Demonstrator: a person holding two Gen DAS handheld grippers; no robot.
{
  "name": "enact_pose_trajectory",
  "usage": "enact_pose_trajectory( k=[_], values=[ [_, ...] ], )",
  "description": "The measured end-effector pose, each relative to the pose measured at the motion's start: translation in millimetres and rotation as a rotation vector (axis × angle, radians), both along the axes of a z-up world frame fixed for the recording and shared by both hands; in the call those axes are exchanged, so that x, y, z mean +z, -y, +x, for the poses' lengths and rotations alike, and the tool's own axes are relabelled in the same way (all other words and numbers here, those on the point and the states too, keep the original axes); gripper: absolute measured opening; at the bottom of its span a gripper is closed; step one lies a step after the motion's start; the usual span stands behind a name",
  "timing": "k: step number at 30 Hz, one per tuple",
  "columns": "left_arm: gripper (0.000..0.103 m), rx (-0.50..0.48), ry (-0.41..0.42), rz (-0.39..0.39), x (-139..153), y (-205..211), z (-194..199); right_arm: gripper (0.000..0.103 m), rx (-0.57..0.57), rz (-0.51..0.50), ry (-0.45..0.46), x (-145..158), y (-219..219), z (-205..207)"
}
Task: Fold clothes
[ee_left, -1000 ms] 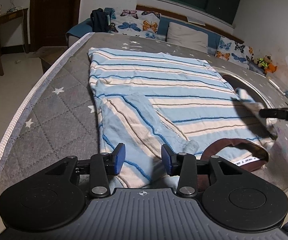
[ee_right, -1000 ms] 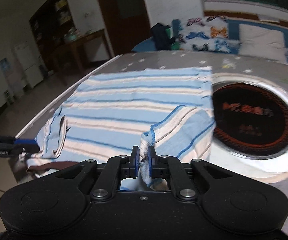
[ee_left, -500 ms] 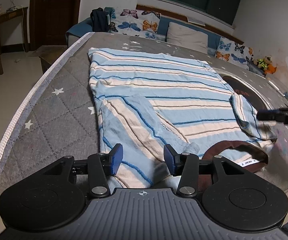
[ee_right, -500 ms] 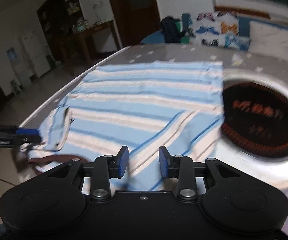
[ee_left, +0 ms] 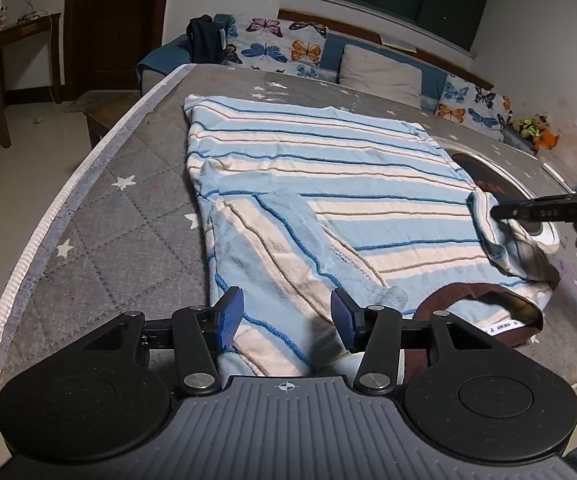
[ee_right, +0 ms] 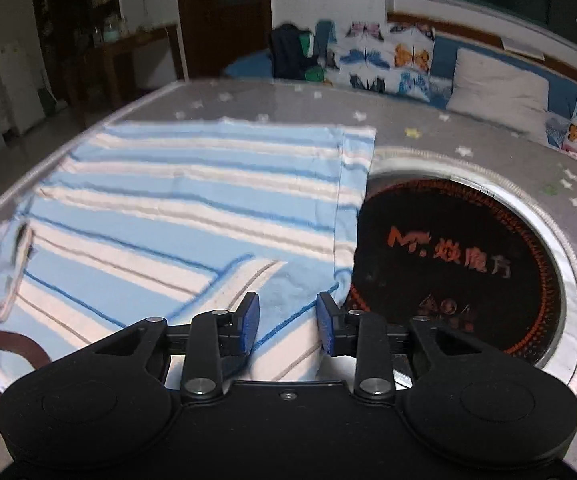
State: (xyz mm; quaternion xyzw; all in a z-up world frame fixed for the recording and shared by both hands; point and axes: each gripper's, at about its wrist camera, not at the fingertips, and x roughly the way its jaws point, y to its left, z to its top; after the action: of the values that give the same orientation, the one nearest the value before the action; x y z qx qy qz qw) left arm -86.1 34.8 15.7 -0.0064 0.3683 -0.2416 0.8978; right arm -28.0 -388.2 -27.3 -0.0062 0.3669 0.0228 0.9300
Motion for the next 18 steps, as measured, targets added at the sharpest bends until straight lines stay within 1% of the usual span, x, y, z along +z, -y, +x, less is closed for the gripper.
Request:
enact_pose_trajectory(
  k=[4,7,11,13,15,18],
  values=[
    [0.051,0.003,-0.004,-0.005,1,-1,1,0.034,0.013,-0.036,0.015,6,-6,0],
    [0.053,0.006,0.003,-0.002,1,0,2,0.034,0.017,-0.025,0.035,10,-9,6],
    [0.053,0.002,0.002,0.008,0,1,1,0.034,0.028,-0.043,0.003,-1,-15,18],
    [0.053,-0.004,0.008,0.017,1,0,-1,0.034,0.026,-0.035,0.004,1,-13,19],
    [0.054,-0.01,0.013,0.022,2,-1,-2,0.034,0.031,-0.029,0.008,6,-11,12],
    [0.054,-0.018,0.014,0.024,3,-4,-6,0.034,0.071,-0.045,0.01,15,-13,-8]
  ],
)
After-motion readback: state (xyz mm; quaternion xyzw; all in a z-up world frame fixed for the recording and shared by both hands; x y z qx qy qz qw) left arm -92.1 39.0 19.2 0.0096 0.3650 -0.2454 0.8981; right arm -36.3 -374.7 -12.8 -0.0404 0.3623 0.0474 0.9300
